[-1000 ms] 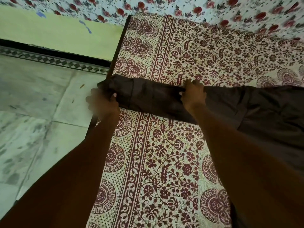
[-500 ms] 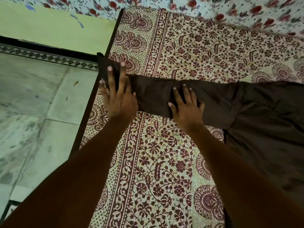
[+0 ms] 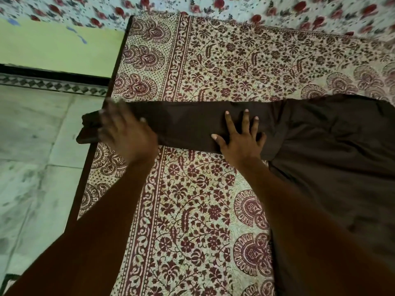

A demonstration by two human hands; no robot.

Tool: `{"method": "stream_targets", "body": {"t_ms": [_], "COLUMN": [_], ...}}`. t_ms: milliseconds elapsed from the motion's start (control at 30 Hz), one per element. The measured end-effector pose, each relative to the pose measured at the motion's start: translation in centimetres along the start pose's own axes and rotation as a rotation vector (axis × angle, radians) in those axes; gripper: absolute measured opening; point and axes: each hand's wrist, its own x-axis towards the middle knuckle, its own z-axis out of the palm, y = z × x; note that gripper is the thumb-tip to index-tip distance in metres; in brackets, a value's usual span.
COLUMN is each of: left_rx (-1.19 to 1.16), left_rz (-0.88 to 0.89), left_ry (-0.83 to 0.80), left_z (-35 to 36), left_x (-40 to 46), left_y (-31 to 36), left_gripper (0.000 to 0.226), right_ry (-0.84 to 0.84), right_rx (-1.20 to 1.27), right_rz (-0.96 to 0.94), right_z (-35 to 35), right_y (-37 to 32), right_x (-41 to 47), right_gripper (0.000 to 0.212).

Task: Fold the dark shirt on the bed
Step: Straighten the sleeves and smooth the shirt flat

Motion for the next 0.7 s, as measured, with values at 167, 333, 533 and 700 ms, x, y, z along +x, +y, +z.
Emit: {"method": "stream_targets", "body": {"t_ms": [167,333,533,700], "left_rx": [0.027,0.097,0.079,0.210], "left_rz": [0.731,0.450,0.739,0.780], "left_ry": [-0.403,-0.448,-0.376,-0.435], "left_z": [3.4,3.6,2.9,4.9], "left_x": [-4.8,-5.0,-8.1,-9.8], "left_y": [3.4,2.5,8.8,8.7], "left_gripper": [0.062,0.078,0.064,0.065], "right_ry": [0.015,0.002,0.002,0.004], "right_rx": [-0.080,-0.047,-0.091,0.008], "right_rz": [-0.212,0.056,-0.143,0.200], "right_z": [0.4,-0.7,-2.1,-2.1], "right_y": [0.2,6.5,7.6,15.2], "right_x": [0.3,-0.4,-0.5,-2.3], "right_gripper": [0.058,0.059,0.062,0.071]}}
